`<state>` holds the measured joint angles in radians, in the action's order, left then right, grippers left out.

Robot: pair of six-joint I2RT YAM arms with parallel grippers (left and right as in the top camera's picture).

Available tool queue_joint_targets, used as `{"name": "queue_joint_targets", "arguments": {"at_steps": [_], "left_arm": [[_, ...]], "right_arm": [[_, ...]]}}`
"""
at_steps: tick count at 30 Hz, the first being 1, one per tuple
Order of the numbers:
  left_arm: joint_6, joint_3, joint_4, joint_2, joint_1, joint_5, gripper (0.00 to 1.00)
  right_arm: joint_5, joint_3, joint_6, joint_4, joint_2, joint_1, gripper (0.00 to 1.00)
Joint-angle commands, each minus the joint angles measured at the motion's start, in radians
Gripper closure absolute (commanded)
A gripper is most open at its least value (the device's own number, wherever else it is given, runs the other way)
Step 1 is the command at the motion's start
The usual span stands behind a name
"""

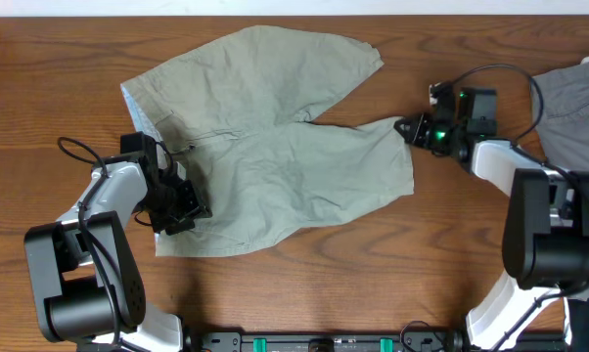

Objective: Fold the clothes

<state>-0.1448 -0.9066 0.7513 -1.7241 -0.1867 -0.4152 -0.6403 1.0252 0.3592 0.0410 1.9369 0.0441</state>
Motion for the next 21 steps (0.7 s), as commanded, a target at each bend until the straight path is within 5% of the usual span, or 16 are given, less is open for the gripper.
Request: {"name": "queue_joint_targets", "arguments": {"at_steps": [1,7,14,21], "left_arm": [[0.013,0.010,-0.005,0.012,0.001,0.024,0.56],[0.013,0.010,-0.005,0.012,0.001,0.024,0.56],[0.013,0.010,-0.004,0.012,0.001,0.024,0.56],[0.013,0.010,-0.005,0.012,0.001,0.024,0.56]], "right_arm": [[-0.122,0.005,0.016,0.077,-0.116,0.029,0.96],[-0.126,0.005,0.095,0.276,-0.171,0.032,0.95],[-0.037,0.005,0.112,0.267,-0.167,0.015,0.98],[-0.202,0.005,0.198,0.356,-0.180,0.008,0.99]]}}
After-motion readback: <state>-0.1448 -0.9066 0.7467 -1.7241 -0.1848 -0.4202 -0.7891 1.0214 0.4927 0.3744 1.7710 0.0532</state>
